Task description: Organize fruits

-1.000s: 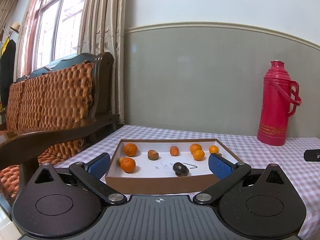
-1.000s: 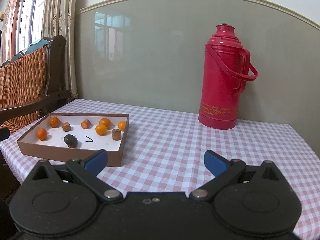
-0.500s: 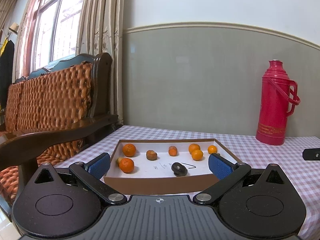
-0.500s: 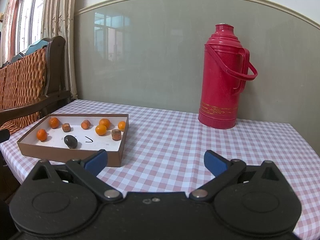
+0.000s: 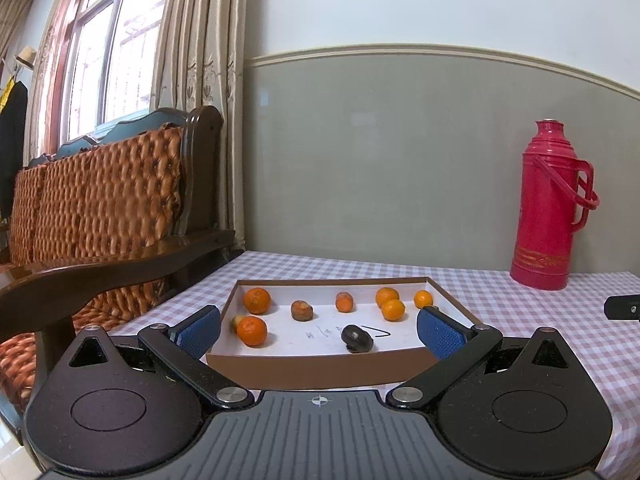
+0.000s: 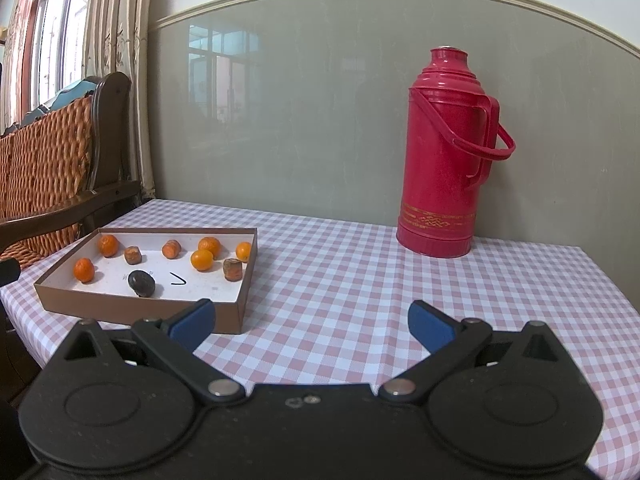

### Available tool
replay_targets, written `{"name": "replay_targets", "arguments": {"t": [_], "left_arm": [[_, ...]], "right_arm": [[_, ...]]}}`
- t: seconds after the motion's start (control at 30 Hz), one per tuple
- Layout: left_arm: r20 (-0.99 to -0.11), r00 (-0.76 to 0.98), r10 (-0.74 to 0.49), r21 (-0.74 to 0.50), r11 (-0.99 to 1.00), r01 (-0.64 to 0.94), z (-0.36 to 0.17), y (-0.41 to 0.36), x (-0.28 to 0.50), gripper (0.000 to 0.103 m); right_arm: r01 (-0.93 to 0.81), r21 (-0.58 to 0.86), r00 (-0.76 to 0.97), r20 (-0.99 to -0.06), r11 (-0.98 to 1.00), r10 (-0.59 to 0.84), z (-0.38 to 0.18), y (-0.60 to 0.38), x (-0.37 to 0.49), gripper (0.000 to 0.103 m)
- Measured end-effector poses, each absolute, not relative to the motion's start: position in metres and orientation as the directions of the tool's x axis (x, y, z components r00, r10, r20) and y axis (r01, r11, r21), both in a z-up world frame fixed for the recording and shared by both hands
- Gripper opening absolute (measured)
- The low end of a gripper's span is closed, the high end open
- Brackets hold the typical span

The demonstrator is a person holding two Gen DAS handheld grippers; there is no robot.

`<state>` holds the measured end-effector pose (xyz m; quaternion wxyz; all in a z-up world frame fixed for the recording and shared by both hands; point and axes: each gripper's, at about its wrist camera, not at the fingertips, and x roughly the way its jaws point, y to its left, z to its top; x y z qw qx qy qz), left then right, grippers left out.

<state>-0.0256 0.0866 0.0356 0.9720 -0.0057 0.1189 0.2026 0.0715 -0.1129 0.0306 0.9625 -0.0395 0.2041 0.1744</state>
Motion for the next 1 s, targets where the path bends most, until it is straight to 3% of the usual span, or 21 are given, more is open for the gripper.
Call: {"name": "replay_targets", "arguments": {"t": [1.0], "left_arm": [[-0.203,0.892,0.403,0.066,0.915,-0.398,0.0379,0.0799,-0.0270,0.103]], "right_arm": [[-0.356,-0.005,0.854,-0.407,0.935,0.323,0.0290,-0.1126,0.0709,0.097]]}}
